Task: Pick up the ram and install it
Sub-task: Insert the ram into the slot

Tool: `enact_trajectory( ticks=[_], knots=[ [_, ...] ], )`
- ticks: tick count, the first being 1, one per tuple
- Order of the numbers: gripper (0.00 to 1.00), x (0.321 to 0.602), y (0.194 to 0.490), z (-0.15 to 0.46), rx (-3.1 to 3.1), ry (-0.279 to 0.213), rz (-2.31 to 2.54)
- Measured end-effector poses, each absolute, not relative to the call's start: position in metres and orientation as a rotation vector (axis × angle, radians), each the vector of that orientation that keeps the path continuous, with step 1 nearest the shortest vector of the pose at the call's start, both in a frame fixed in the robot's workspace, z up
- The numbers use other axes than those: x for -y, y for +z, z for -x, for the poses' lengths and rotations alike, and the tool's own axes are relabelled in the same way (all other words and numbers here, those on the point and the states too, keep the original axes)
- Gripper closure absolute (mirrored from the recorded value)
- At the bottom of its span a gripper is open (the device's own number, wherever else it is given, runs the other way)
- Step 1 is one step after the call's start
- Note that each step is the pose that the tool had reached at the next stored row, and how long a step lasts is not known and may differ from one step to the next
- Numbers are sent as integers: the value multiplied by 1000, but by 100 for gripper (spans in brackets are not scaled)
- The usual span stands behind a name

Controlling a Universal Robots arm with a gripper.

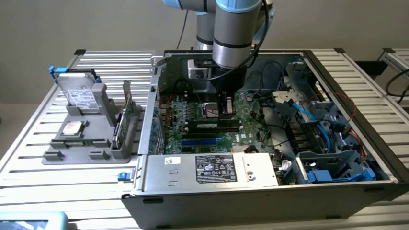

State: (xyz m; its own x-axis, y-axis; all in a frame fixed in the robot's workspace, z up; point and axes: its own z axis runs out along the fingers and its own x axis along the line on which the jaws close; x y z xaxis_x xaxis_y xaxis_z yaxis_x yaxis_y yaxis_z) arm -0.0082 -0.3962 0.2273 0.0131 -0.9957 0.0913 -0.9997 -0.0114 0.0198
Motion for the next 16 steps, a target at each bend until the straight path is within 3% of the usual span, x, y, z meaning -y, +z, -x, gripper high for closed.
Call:
enact_trajectory(
  ticks=[16],
  knots=[
    [87, 395, 227, 8, 2152, 78, -2178]
  ],
)
